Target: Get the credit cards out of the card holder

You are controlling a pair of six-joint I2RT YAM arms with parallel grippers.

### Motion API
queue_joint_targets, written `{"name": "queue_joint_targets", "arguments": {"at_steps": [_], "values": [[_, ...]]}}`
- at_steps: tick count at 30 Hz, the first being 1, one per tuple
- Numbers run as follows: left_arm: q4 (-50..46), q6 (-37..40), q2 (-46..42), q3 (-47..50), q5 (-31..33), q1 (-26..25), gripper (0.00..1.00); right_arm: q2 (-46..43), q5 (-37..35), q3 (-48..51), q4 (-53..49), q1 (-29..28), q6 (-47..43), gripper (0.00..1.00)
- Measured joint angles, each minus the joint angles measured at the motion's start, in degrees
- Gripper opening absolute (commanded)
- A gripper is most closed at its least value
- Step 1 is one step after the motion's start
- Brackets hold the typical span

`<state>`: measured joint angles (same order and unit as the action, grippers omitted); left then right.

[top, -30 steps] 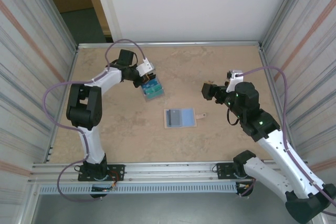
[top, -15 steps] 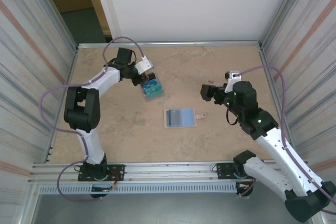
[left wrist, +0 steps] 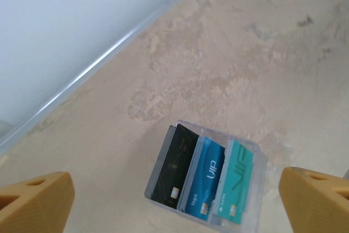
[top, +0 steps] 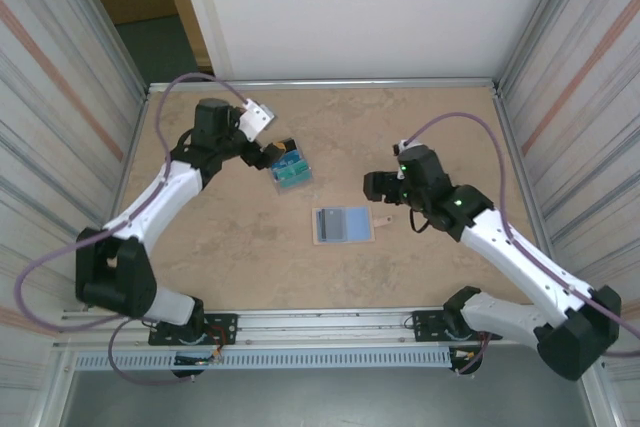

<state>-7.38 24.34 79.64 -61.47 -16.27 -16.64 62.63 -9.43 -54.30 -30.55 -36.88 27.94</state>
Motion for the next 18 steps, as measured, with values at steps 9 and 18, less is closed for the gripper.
{"name": "queue_joint_targets", "arguments": {"at_steps": [9,18], "values": [[6.8,-20.4,-17.9,17.9,8.5,0.0,0.99,14.6,0.2,-3.0,-2.3,-9.4,3.6,0.60],[9.6,-38.1,-32.3,29.4,16.0,0.2,0.99,26.0,3.4,-5.7,-1.5,-13.9,4.7,0.51]]}}
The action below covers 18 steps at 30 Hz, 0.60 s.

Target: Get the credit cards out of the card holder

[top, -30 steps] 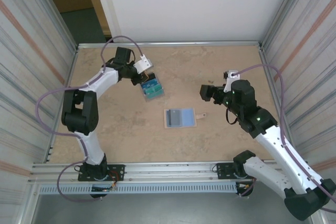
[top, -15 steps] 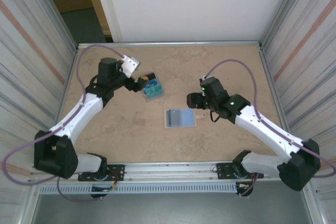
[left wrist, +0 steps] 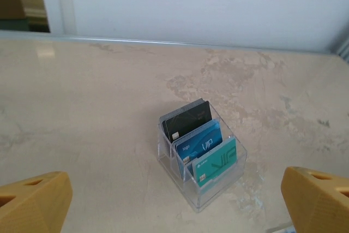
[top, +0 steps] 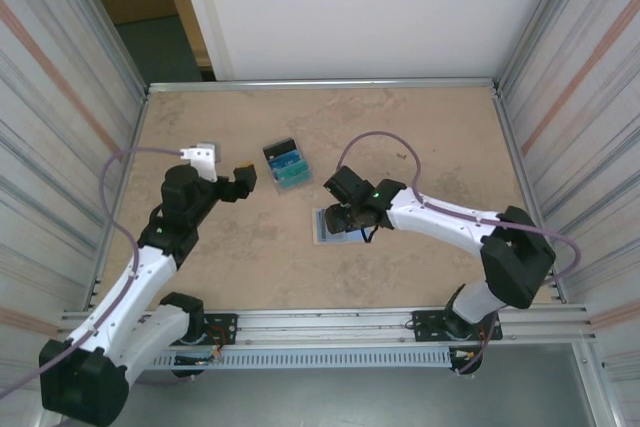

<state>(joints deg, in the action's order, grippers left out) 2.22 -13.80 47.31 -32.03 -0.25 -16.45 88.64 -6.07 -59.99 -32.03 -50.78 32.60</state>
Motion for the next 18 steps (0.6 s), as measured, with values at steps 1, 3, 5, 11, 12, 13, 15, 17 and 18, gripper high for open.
{"name": "queue_joint_targets", "arguments": {"at_steps": [1,3,5,11,12,13,15,17,18], "values": [[0.1,-1.2,-0.9,0.8,0.3,0.0,0.99,0.9,0.3,-0.2,0.1,-0.2,0.0,0.51],[-0.1,-3.5,-2.5,2.1,0.8,0.3,0.99,2.4,1.0,-0.7,0.4,-0.3,0.0,0.51],[-0.2,-4.7,-3.3,2.5,0.8,0.3,0.99,3.7,1.5,-1.2,0.5,-0.4,0.0,0.51],[-0.3,-7.1,-3.9,3.8,0.0,0.4,0.99,8.8,2.0,-3.6,0.9,-0.7,0.0,0.51],[-0.4,-7.4,-3.8,4.1,-0.2,0.4,0.99,9.7,2.0,-4.0,0.9,-0.7,-0.1,0.51],[-0.4,-7.6,-3.8,4.4,-0.3,0.4,0.99,10.4,2.0,-4.3,0.9,-0.7,-0.1,0.51],[-0.7,-7.9,-3.7,4.8,-0.7,0.4,0.99,11.9,2.0,-4.9,0.9,-0.7,-0.1,0.51],[-0.8,-8.2,-3.5,4.9,-0.9,0.4,0.99,12.9,2.0,-5.2,1.0,-0.7,-0.1,0.51],[-0.8,-8.2,-3.4,4.9,-1.0,0.4,0.99,13.1,2.0,-5.2,0.9,-0.7,-0.1,0.52]]}}
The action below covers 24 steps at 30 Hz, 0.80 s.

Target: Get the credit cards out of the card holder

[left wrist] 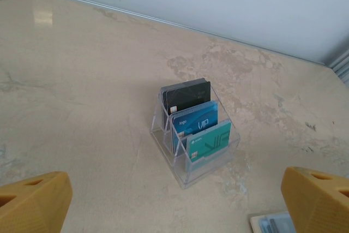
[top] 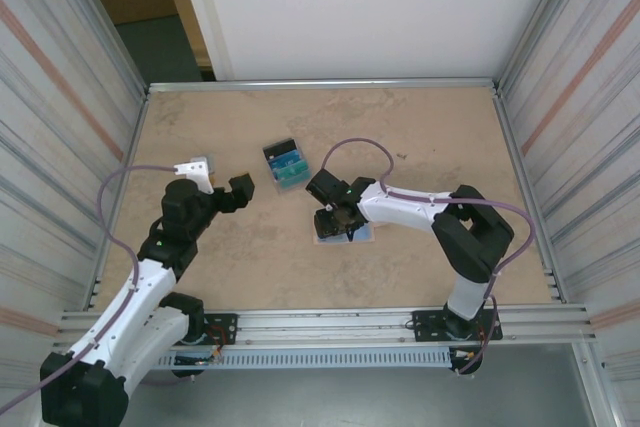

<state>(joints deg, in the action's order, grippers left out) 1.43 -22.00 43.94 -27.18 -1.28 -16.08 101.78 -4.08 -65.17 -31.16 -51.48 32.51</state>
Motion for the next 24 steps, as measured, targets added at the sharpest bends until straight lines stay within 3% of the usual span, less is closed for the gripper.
{"name": "queue_joint_targets", "arguments": {"at_steps": [11,24], "values": [[-0.1,-0.4,2.3,0.0,-0.6,0.0,0.99,2.1,0.3,-0.2,0.2,0.0,0.0,0.55],[-0.2,-0.3,4.0,0.0,-1.8,0.0,0.99,2.0,1.6,0.4,1.7,0.4,0.0,0.35]]}}
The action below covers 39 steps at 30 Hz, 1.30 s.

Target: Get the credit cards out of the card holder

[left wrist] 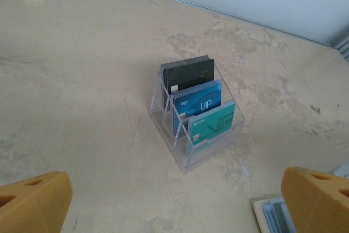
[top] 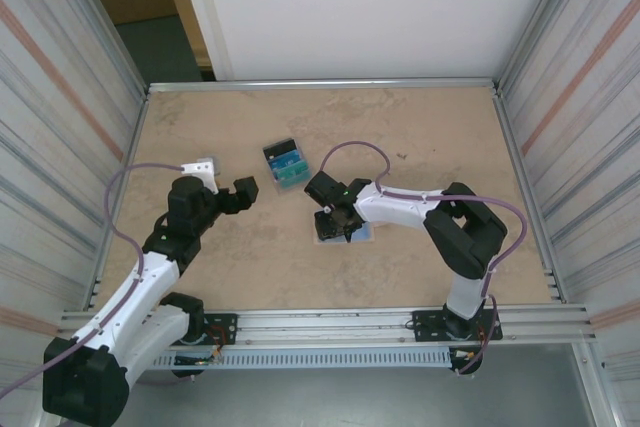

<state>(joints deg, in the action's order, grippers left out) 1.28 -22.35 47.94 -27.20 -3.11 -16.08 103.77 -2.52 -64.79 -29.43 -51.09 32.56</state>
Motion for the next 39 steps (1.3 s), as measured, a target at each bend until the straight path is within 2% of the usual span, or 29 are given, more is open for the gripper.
{"name": "queue_joint_targets", "arguments": {"at_steps": [9,31,39], "values": [[-0.8,0.7,-0.6,-1.0,-0.3,-1.3,0.99,-1.6,2.2,2.0,1.4,2.5,-0.2,0.25],[-1.9,3.7,0.1,-4.6,1.7,-6.9,0.99,-8.0,-2.1,6.0,0.0,5.1,-0.2,0.28],[-3.6,6.5,2.8,-6.4,4.8,-11.5,0.99,-12.5,-3.3,9.1,-0.5,8.1,0.1,0.28]]}}
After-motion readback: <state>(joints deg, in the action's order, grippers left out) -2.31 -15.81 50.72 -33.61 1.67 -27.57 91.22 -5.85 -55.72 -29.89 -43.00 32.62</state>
